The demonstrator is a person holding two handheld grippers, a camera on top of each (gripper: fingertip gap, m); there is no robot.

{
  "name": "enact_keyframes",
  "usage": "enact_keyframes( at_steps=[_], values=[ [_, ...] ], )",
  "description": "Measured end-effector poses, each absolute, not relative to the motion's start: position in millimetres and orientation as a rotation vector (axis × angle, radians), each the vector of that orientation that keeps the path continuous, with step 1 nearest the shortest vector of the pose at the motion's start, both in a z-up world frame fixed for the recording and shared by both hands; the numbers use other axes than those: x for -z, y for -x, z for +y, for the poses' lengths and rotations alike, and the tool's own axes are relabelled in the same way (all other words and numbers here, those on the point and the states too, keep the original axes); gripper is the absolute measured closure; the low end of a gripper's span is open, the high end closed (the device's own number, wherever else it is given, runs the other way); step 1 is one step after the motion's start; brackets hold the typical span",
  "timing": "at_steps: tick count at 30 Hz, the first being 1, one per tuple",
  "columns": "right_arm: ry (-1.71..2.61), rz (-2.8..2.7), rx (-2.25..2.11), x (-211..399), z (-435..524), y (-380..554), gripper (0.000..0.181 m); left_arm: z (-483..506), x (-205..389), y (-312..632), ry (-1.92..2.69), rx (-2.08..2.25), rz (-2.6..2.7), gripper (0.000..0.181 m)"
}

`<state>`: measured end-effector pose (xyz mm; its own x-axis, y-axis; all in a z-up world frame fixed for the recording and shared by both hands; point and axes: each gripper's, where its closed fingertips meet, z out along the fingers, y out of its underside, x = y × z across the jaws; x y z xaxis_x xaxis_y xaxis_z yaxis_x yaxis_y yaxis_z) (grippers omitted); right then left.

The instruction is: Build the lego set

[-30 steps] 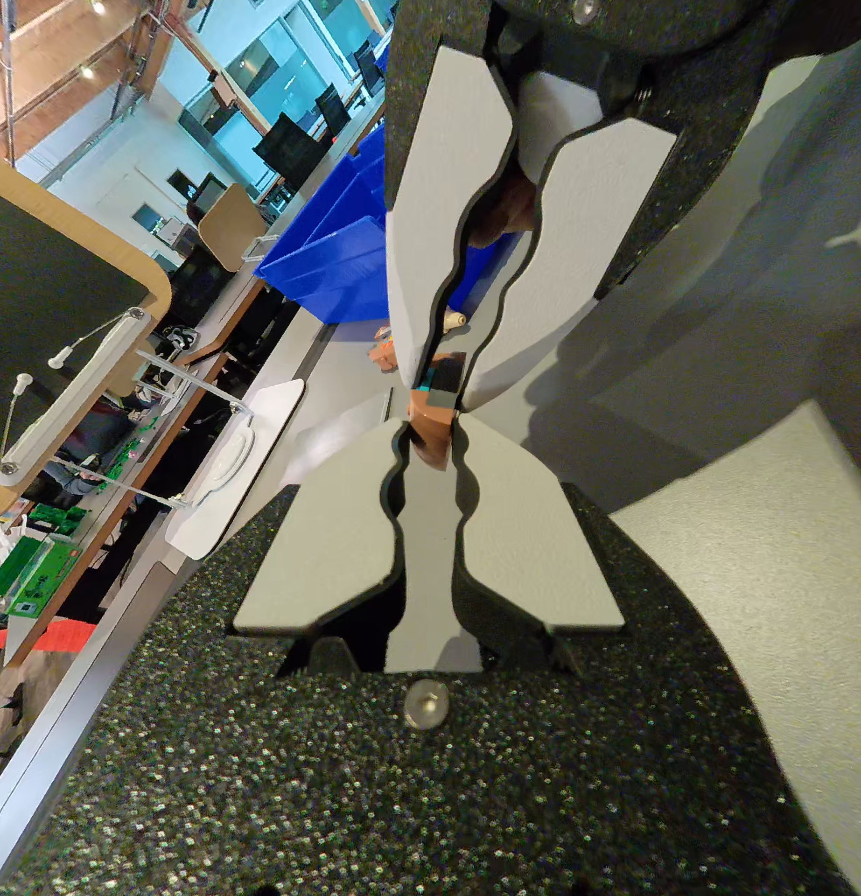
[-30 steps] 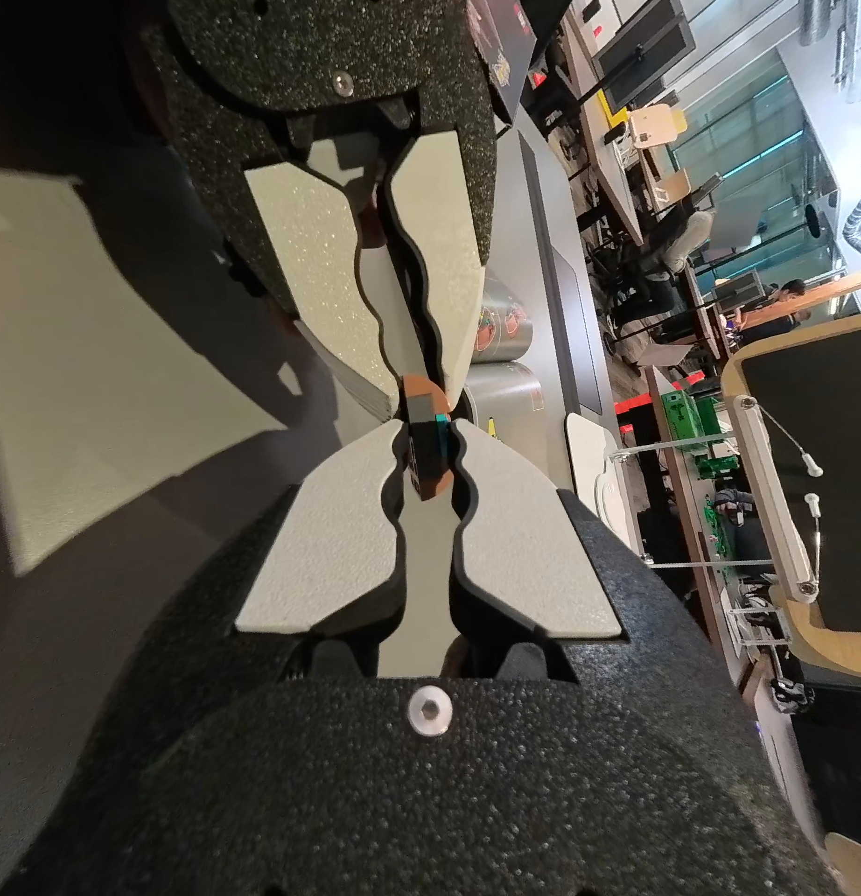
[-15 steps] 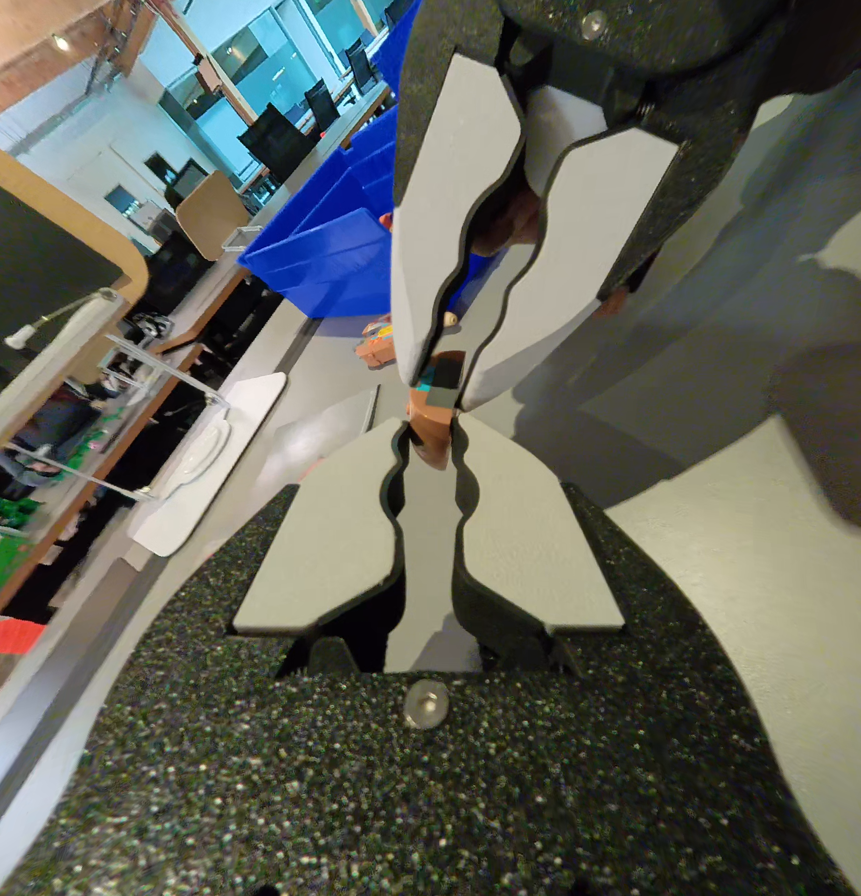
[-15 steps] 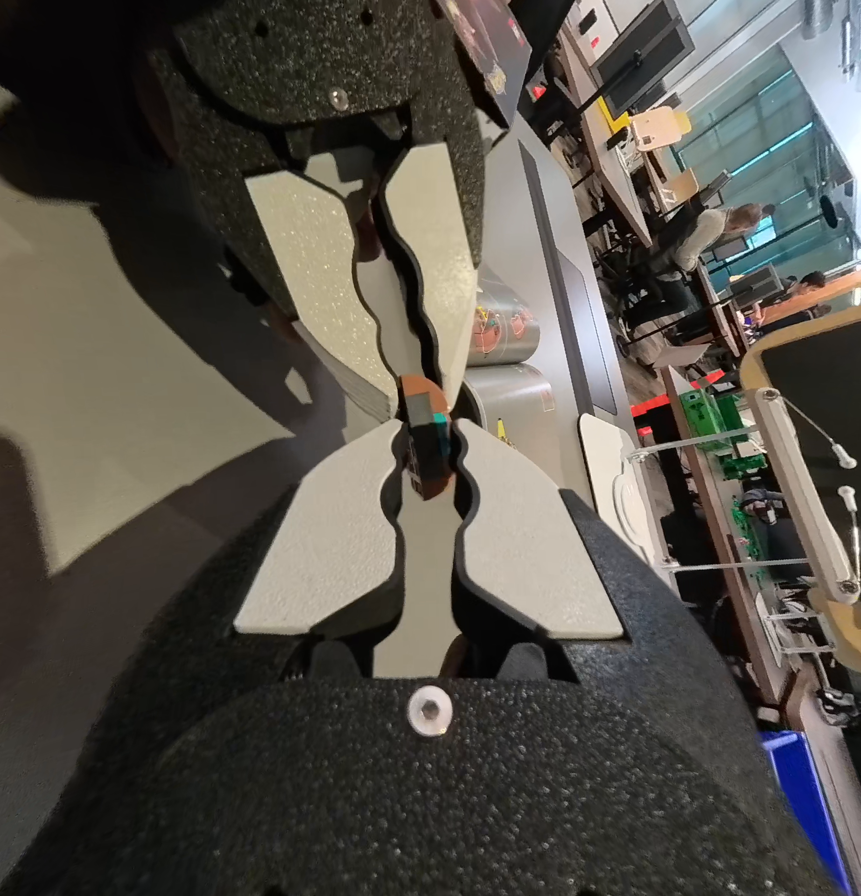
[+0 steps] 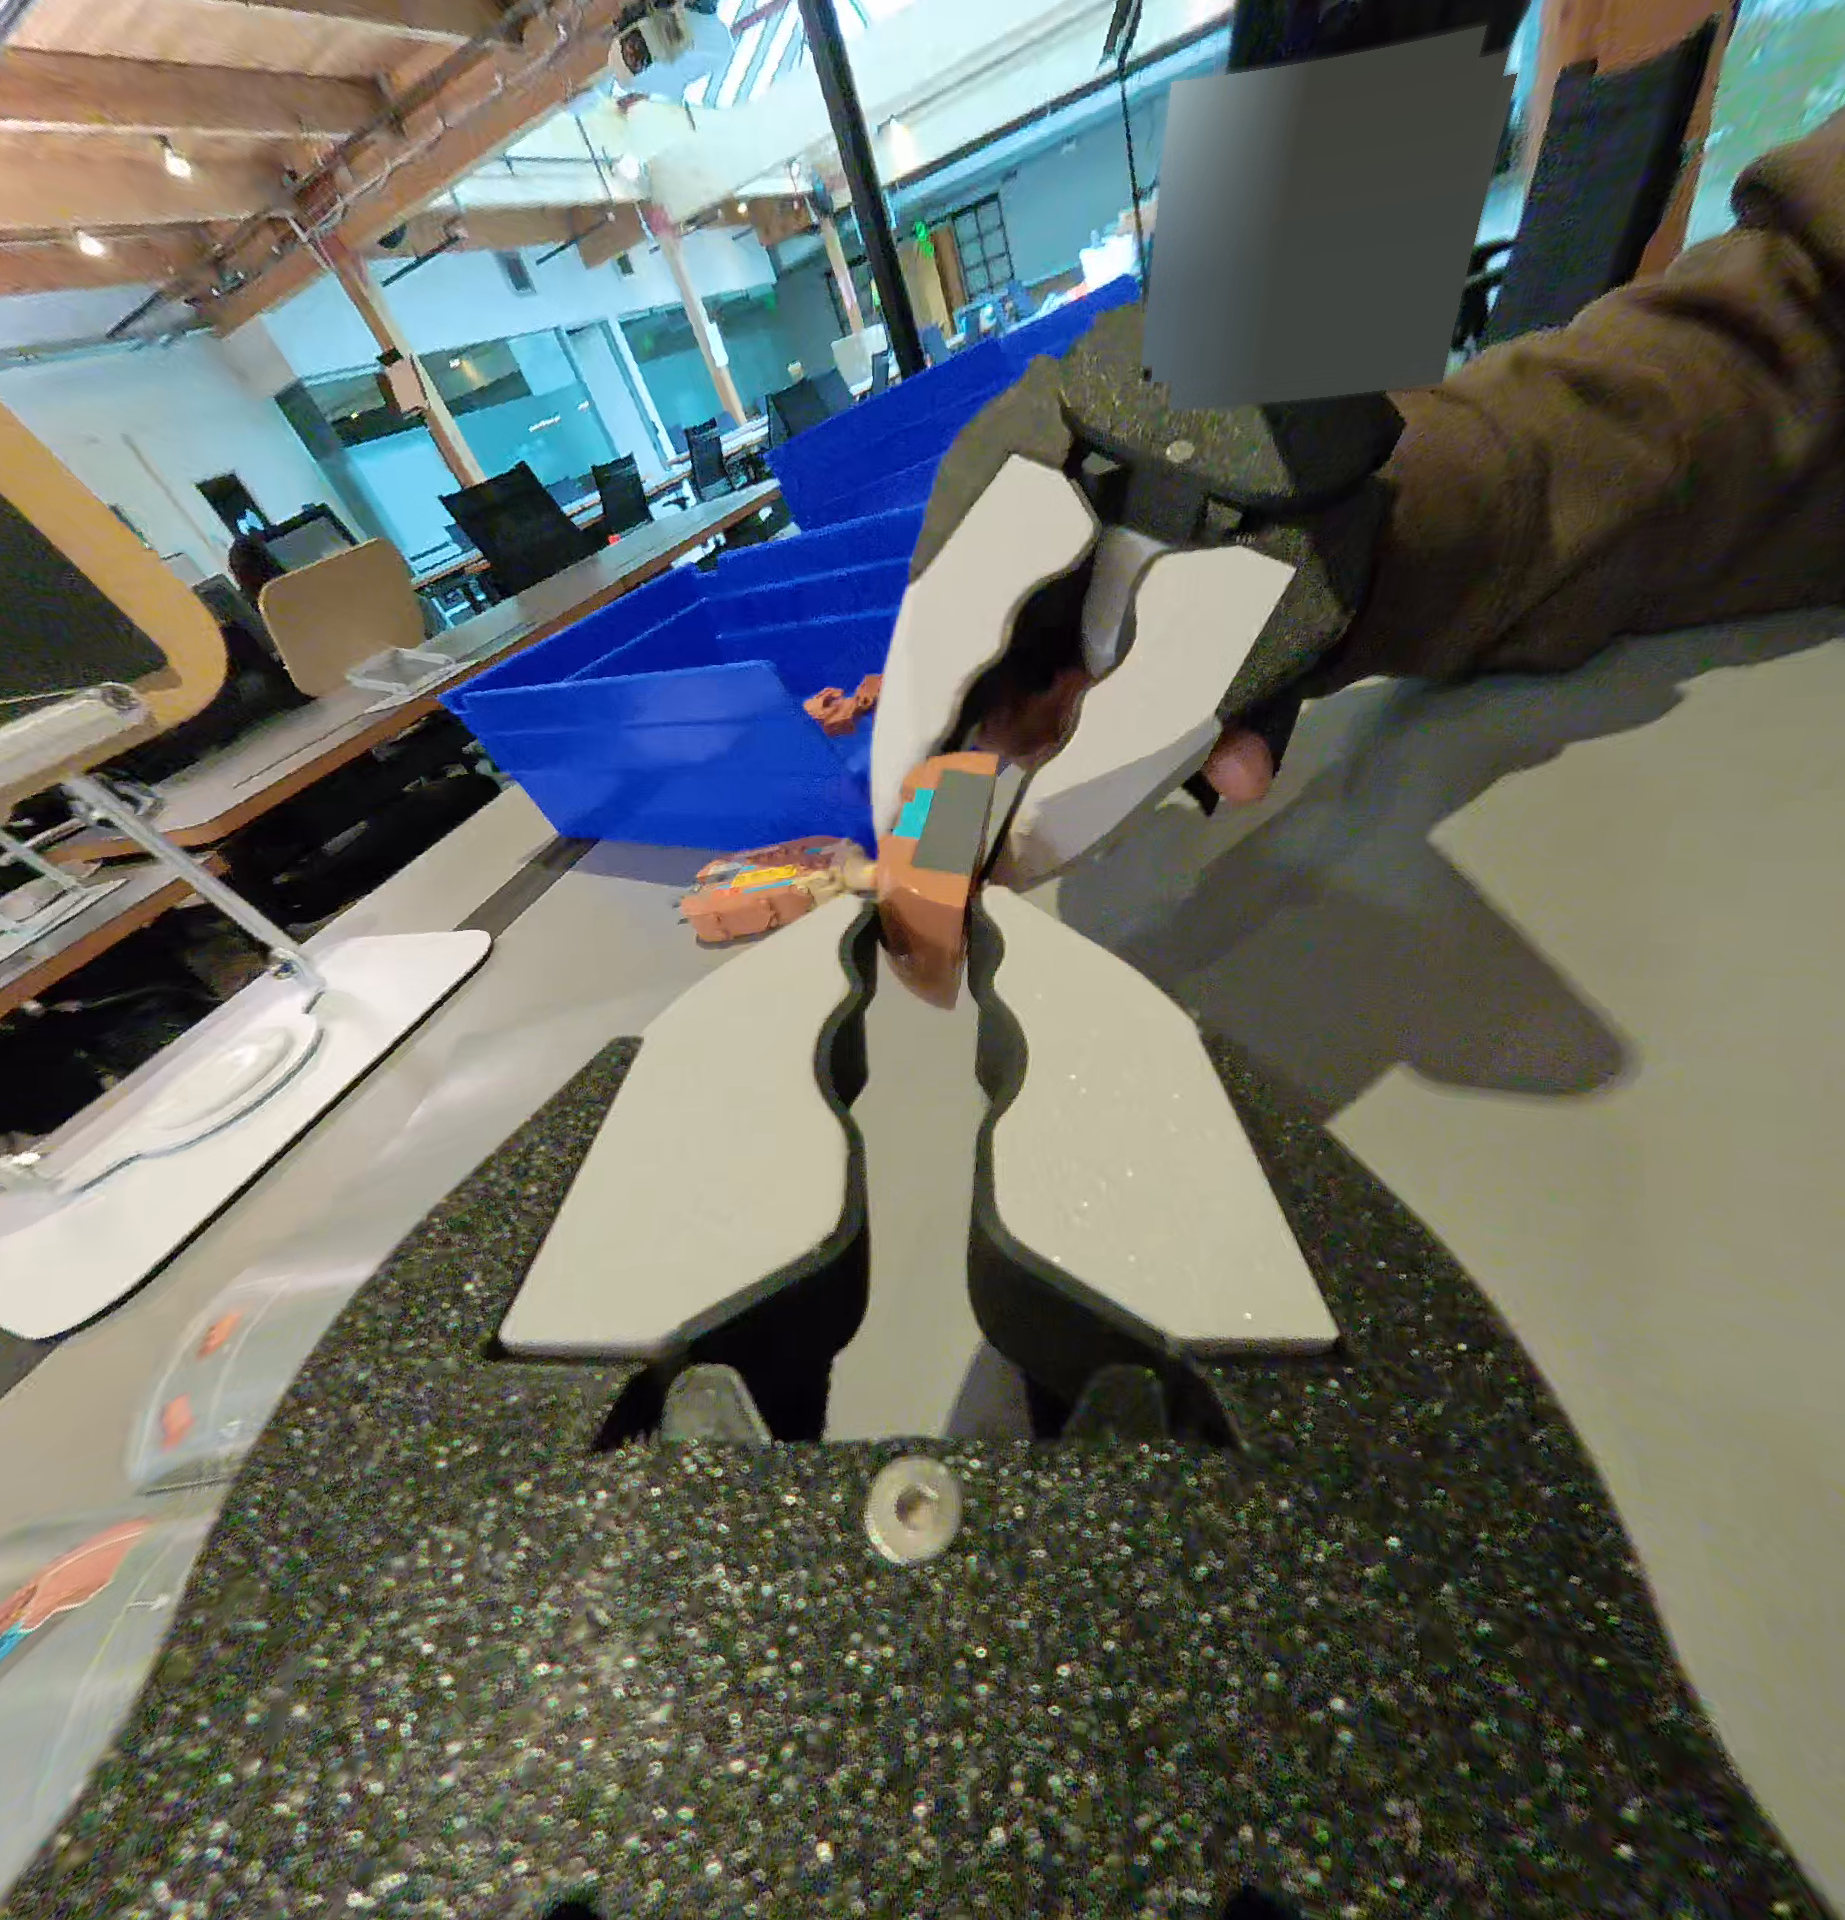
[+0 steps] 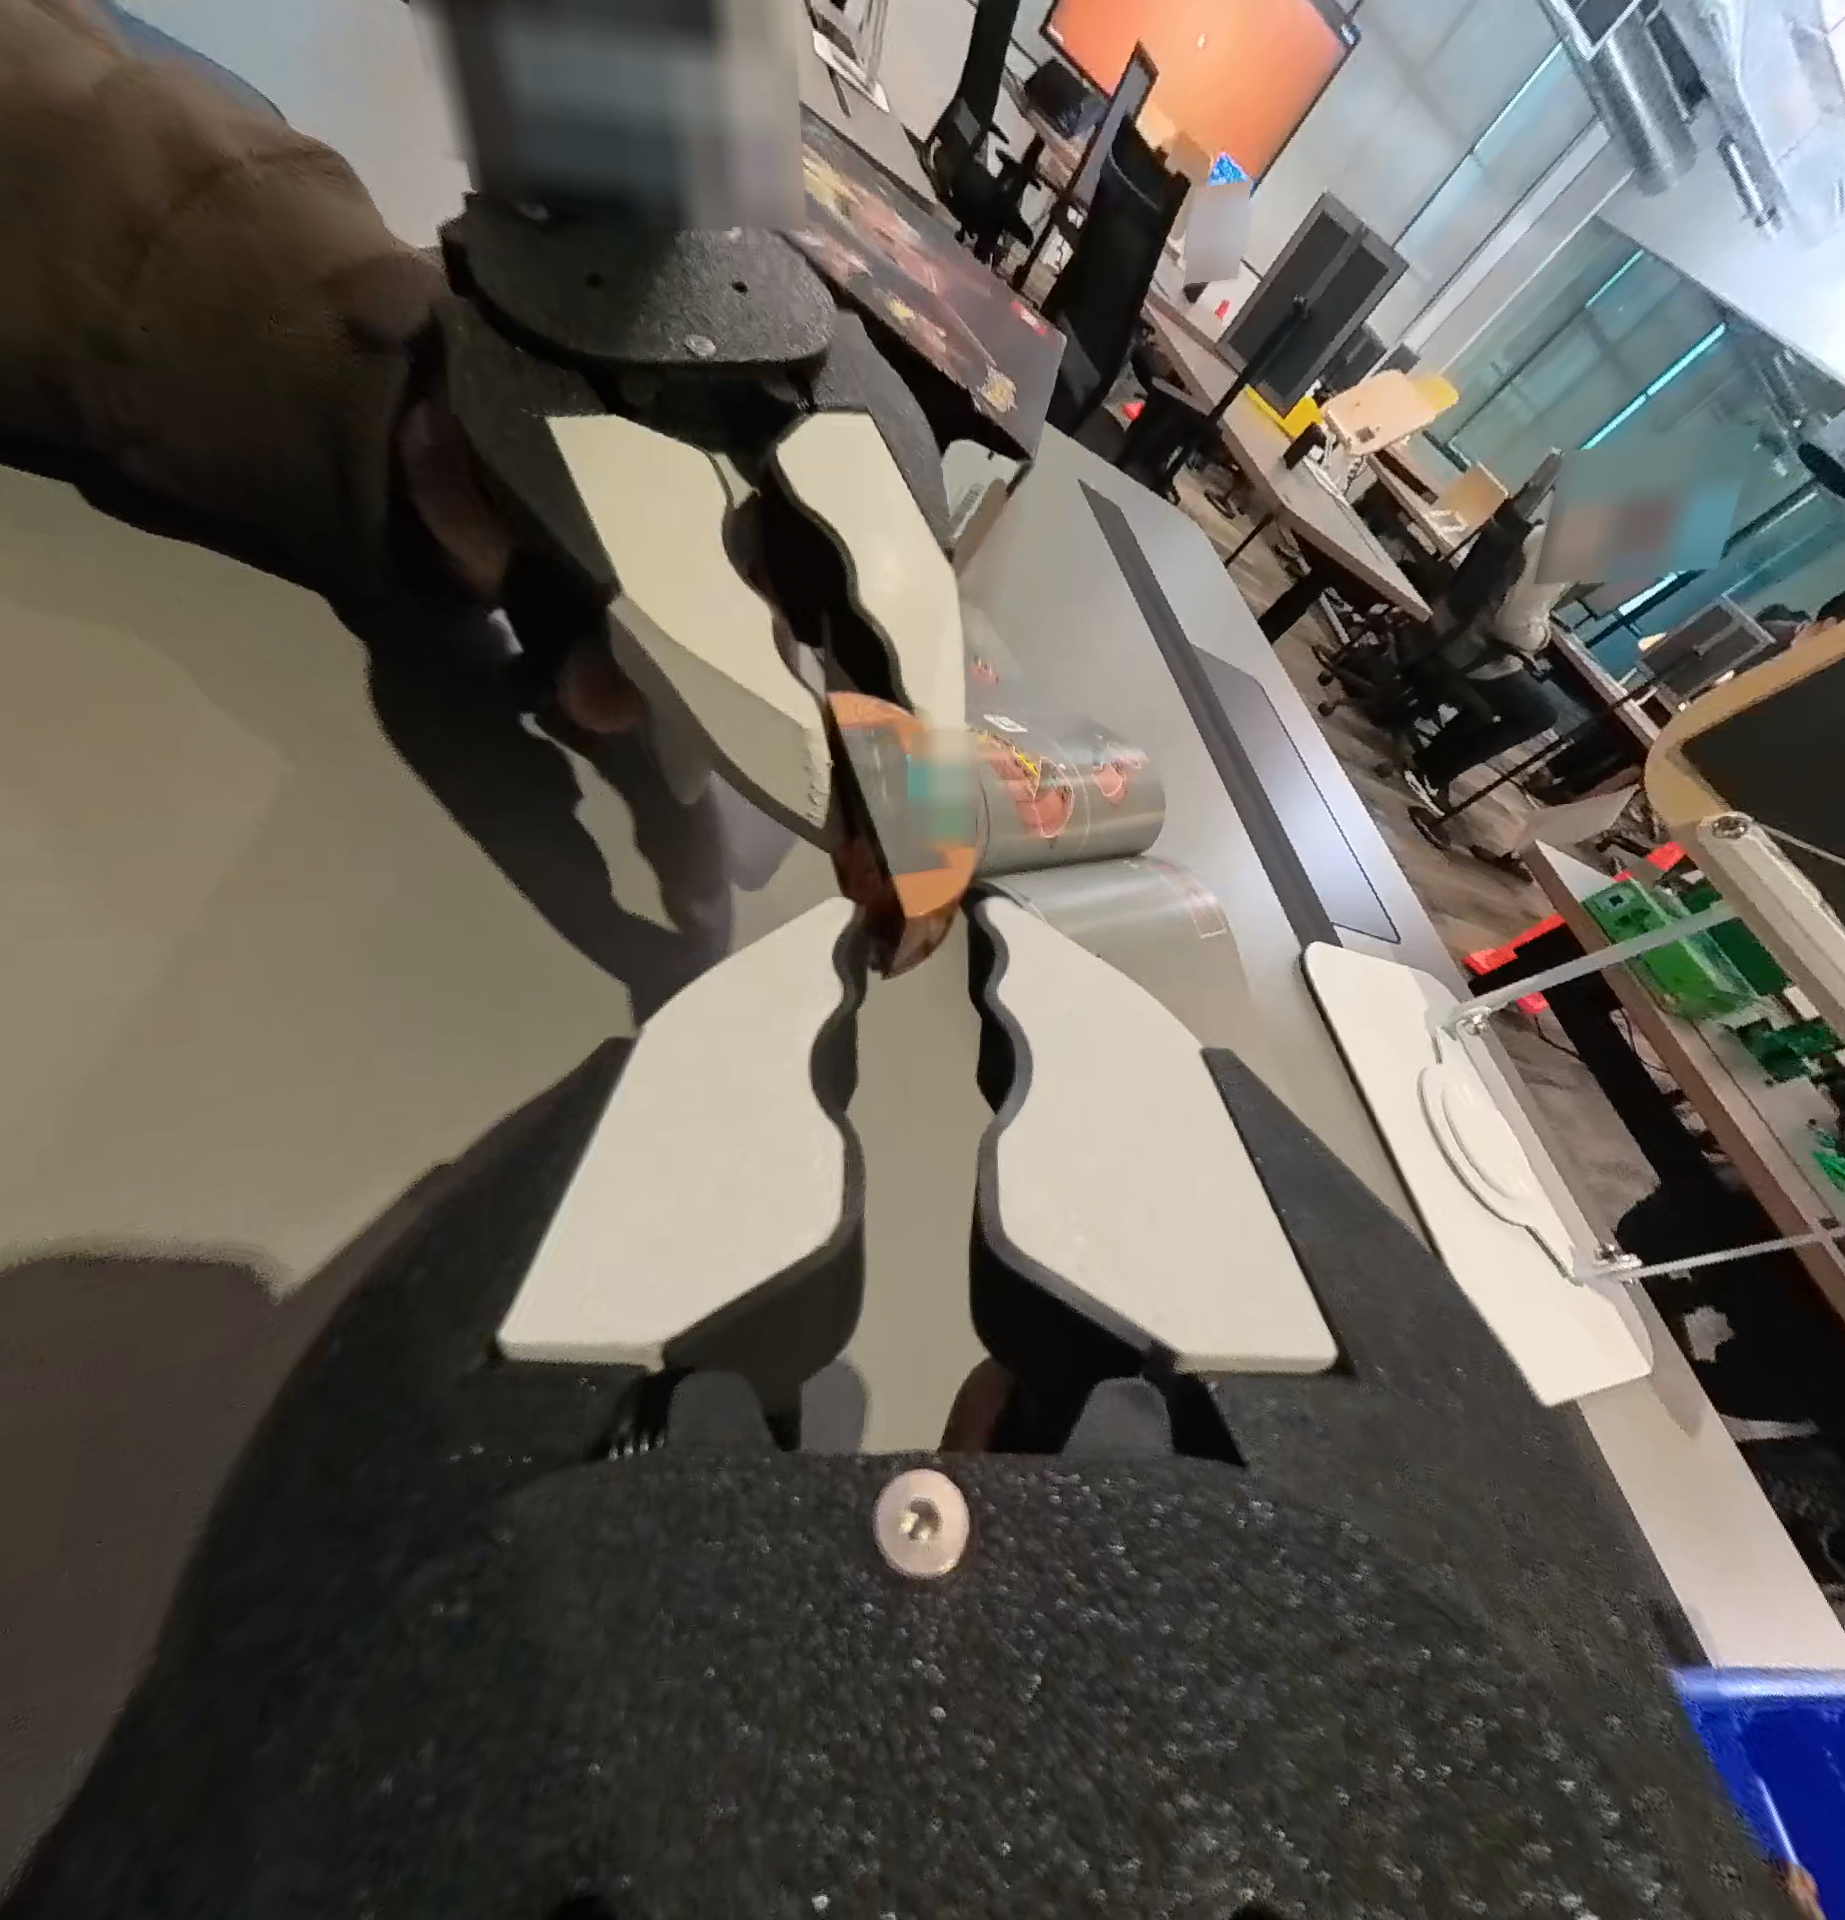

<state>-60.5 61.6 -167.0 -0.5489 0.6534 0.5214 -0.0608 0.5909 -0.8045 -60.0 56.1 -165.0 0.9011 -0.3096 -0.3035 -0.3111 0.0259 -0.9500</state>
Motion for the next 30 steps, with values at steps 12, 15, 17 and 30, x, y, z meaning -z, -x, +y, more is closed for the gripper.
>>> enact_keyframes(
  at_steps=[12,15,17,30],
  values=[
    [0.471,-1.923,-1.041,163,60,59,0.167,55,160,59,1.529,0.023,0.486,0.165],
    [0.497,-1.919,-0.989,171,65,64,0.163,58,165,64,1.566,-0.015,0.471,0.165],
    [0.492,-1.928,-0.934,180,70,65,0.151,59,169,65,1.583,-0.053,0.489,0.165],
    [0.361,-1.888,-0.826,183,64,63,0.156,64,193,64,1.697,-0.246,0.618,0.165]
  ],
)
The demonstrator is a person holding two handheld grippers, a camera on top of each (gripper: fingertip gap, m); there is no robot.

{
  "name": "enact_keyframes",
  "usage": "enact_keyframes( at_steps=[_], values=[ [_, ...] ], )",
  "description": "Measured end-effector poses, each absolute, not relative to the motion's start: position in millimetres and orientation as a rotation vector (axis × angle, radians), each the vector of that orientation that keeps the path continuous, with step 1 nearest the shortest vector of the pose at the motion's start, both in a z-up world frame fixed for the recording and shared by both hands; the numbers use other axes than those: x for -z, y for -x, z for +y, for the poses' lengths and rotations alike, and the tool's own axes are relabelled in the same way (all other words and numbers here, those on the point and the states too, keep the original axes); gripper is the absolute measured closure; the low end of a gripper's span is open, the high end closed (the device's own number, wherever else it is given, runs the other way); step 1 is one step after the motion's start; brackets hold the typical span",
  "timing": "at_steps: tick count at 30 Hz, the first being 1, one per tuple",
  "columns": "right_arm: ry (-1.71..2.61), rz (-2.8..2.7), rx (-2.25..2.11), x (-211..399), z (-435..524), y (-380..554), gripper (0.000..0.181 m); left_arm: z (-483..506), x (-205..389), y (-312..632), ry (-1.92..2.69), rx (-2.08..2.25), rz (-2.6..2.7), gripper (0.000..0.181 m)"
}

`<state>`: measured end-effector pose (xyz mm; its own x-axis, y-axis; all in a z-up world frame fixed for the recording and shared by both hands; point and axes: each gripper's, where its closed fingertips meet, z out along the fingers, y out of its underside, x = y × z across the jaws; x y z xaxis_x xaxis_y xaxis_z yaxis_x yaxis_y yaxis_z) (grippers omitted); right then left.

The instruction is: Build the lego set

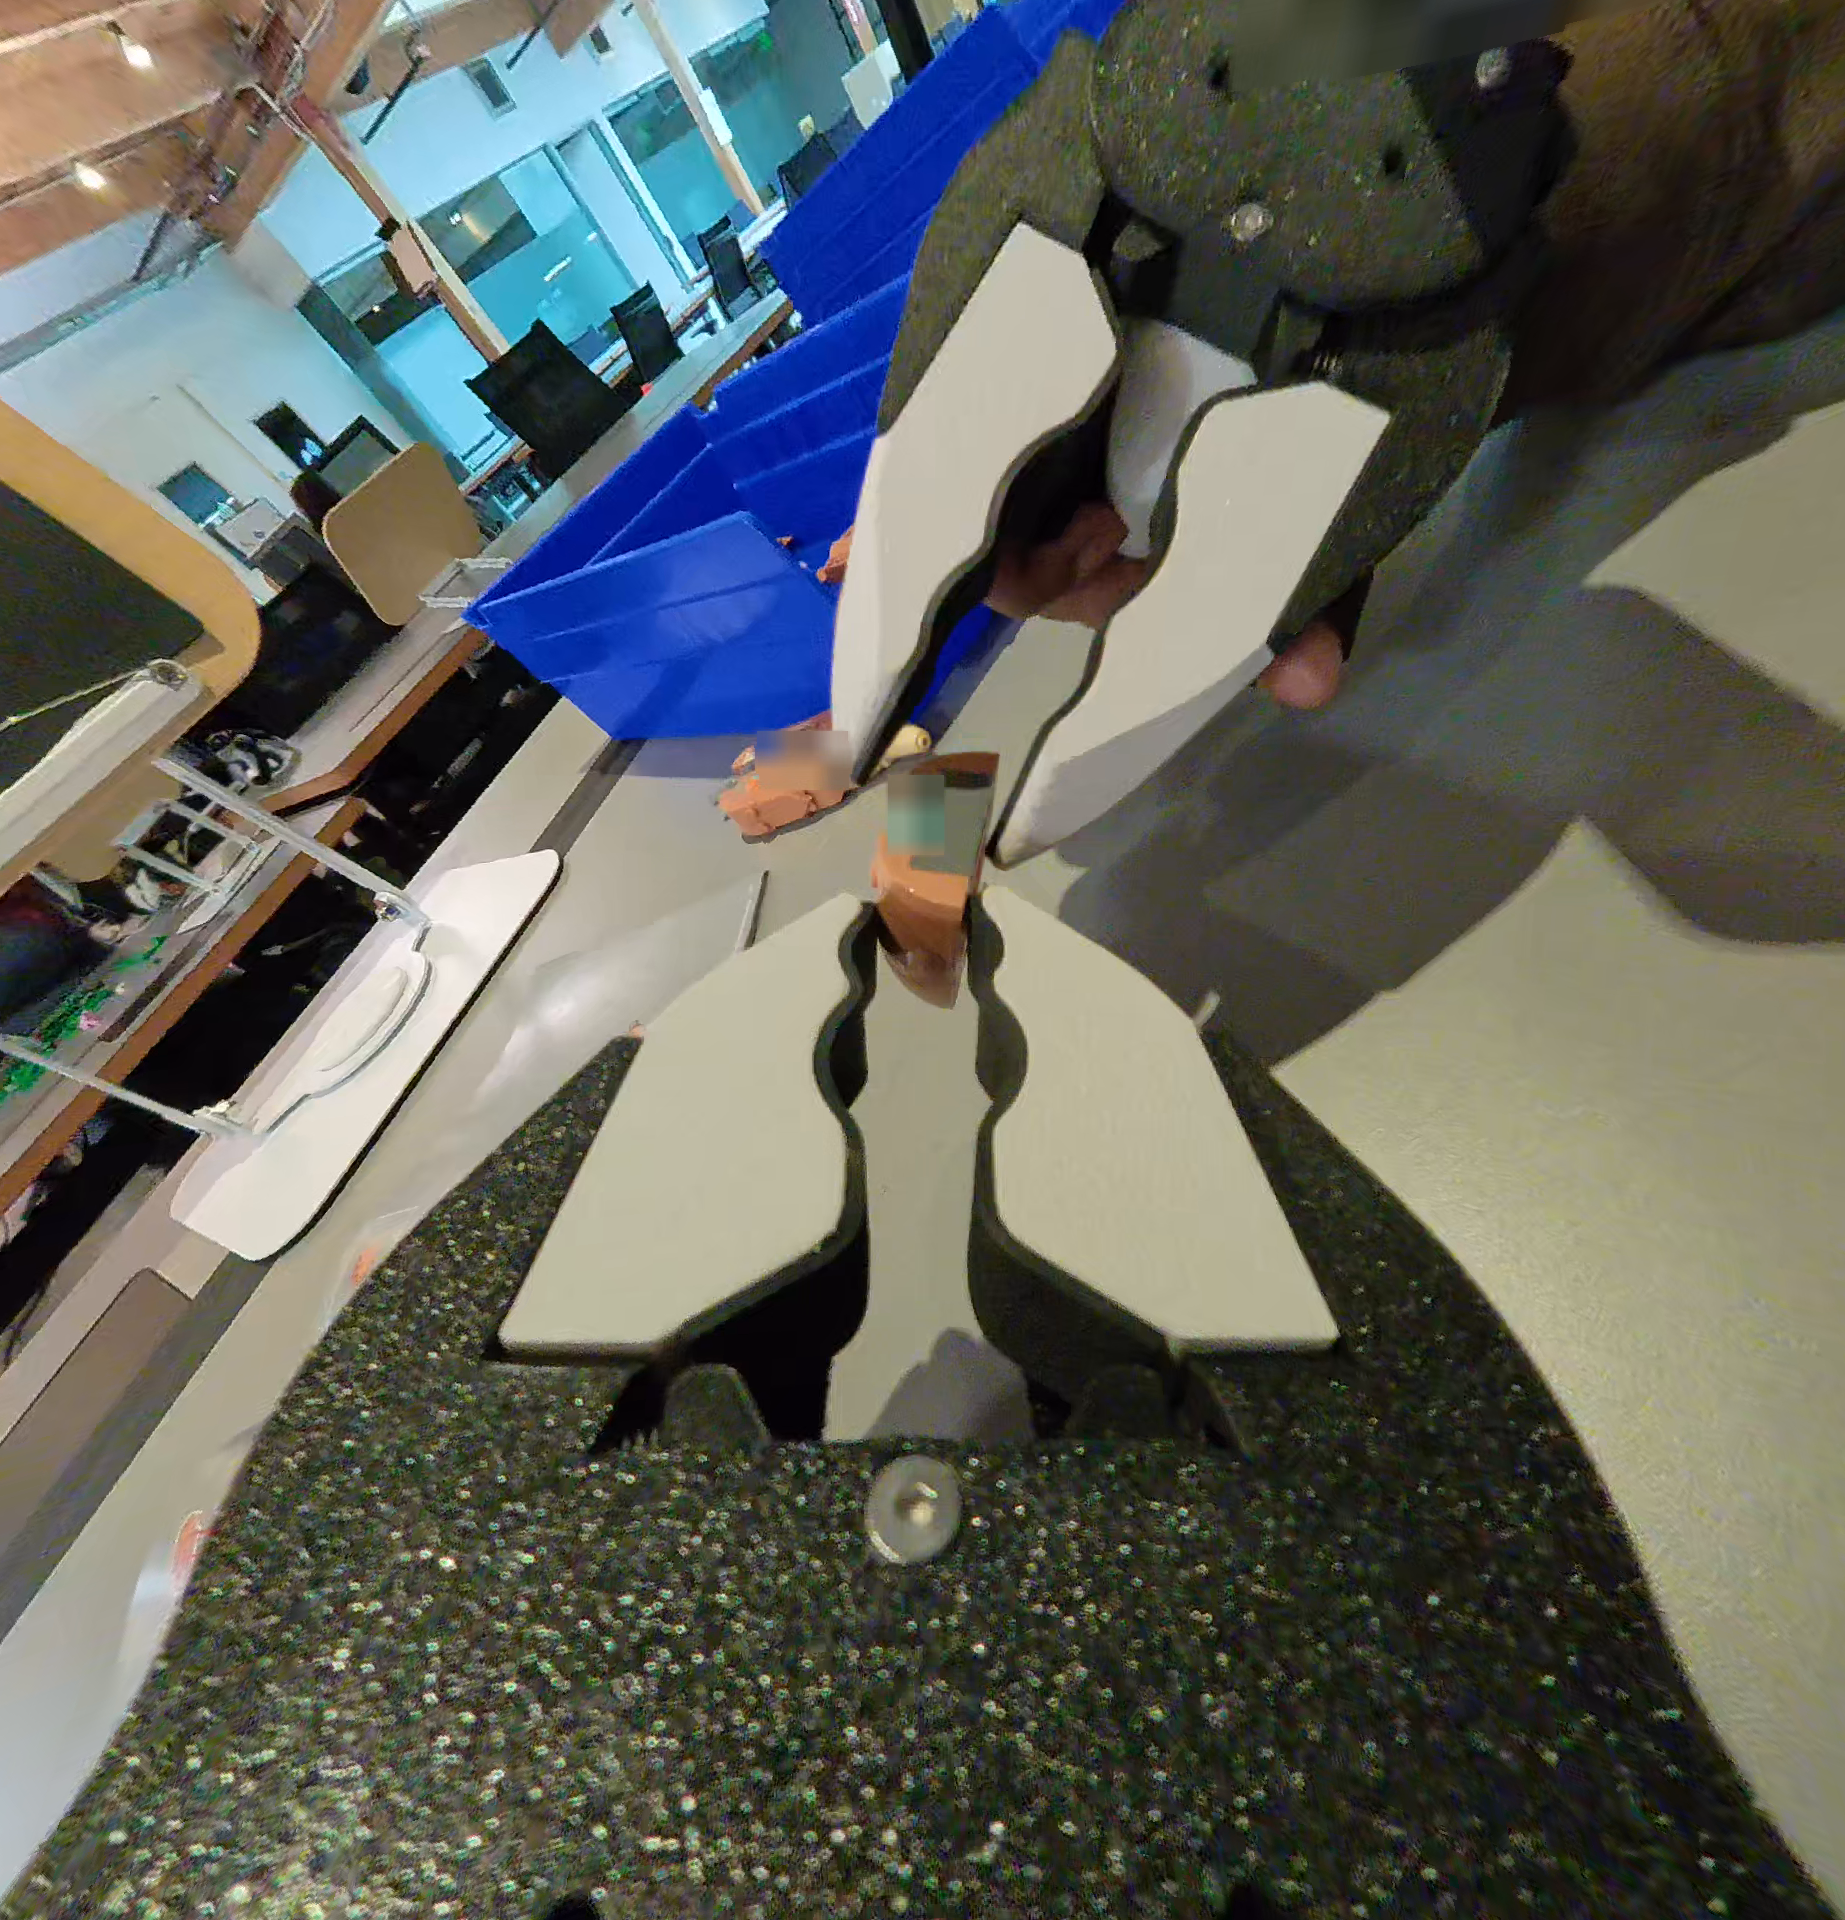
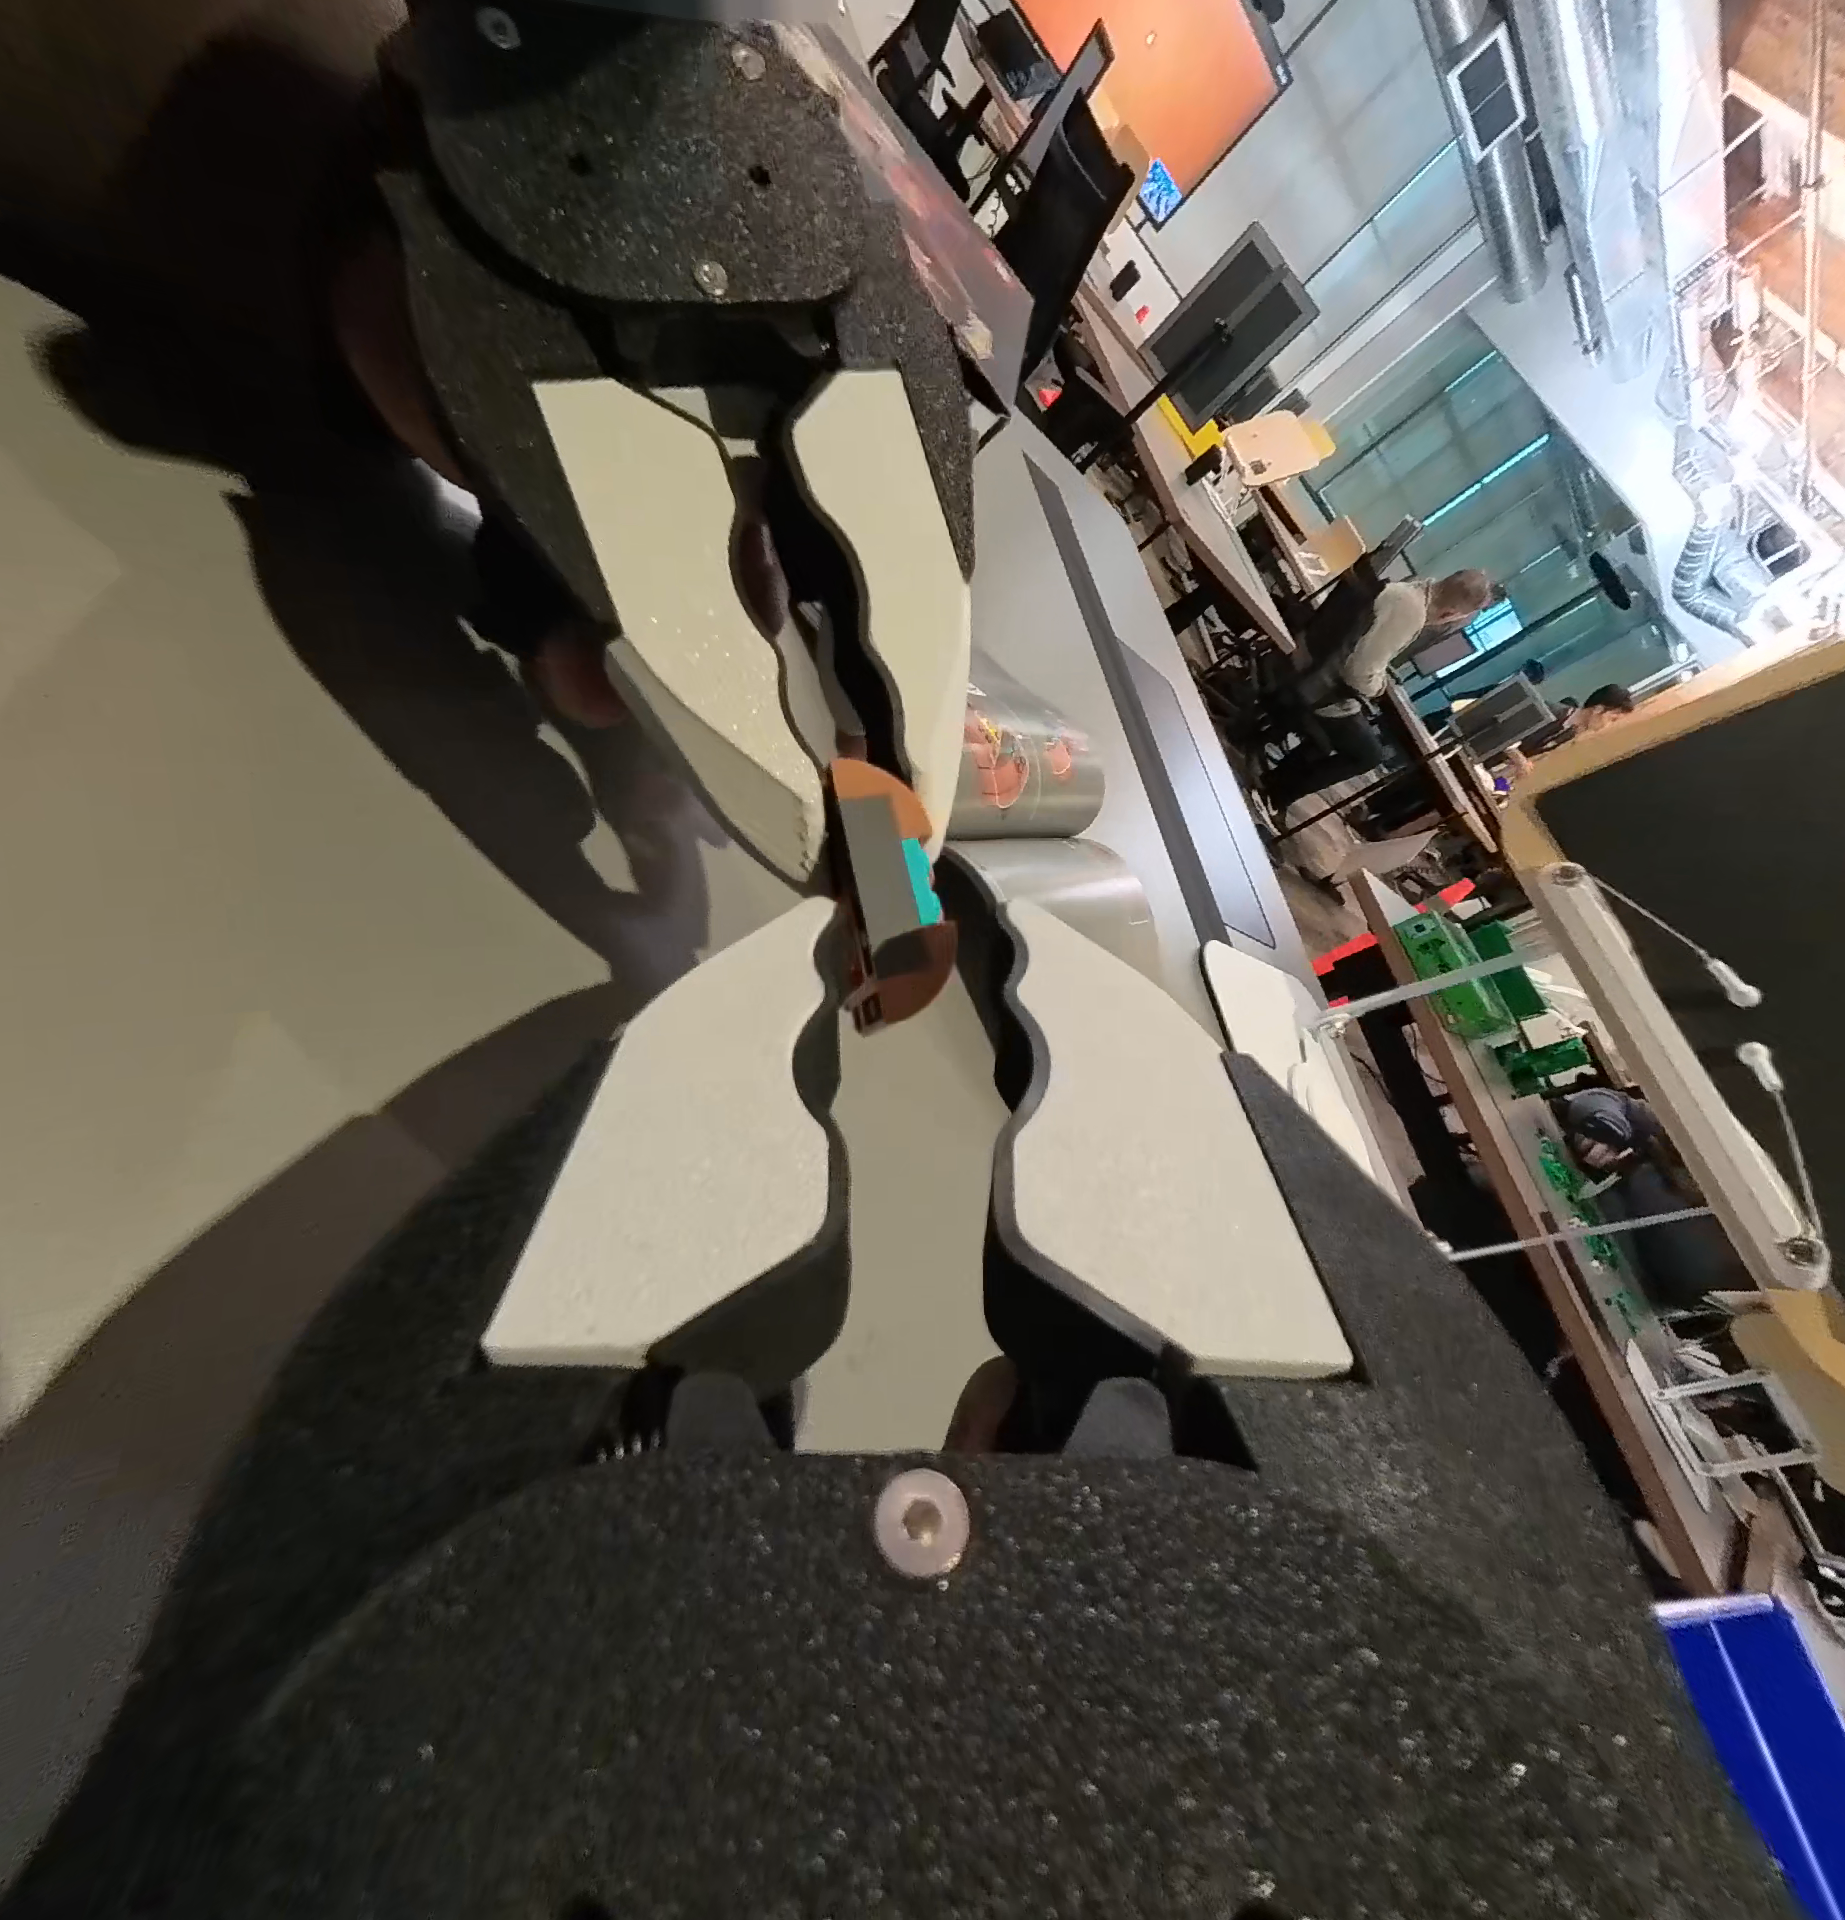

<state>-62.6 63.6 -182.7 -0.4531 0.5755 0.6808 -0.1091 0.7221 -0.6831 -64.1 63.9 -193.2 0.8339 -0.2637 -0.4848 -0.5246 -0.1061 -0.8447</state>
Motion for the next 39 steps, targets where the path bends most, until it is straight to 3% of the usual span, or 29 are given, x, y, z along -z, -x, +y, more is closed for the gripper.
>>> enact_keyframes(
  at_steps=[12,17,22,39],
  values=[
    [0.348,-1.933,-0.792,193,59,62,0.168,65,202,65,1.741,-0.286,0.65,0.165],
    [0.44,-1.961,-0.811,197,67,65,0.151,66,210,71,1.808,-0.289,0.628,0.165],
    [0.686,-1.966,-0.749,203,99,74,0.146,65,219,90,1.888,-0.37,0.584,0.165],
    [1.115,-1.904,-0.556,236,167,81,0.151,61,243,106,1.998,-0.575,0.706,0.164]
  ],
)
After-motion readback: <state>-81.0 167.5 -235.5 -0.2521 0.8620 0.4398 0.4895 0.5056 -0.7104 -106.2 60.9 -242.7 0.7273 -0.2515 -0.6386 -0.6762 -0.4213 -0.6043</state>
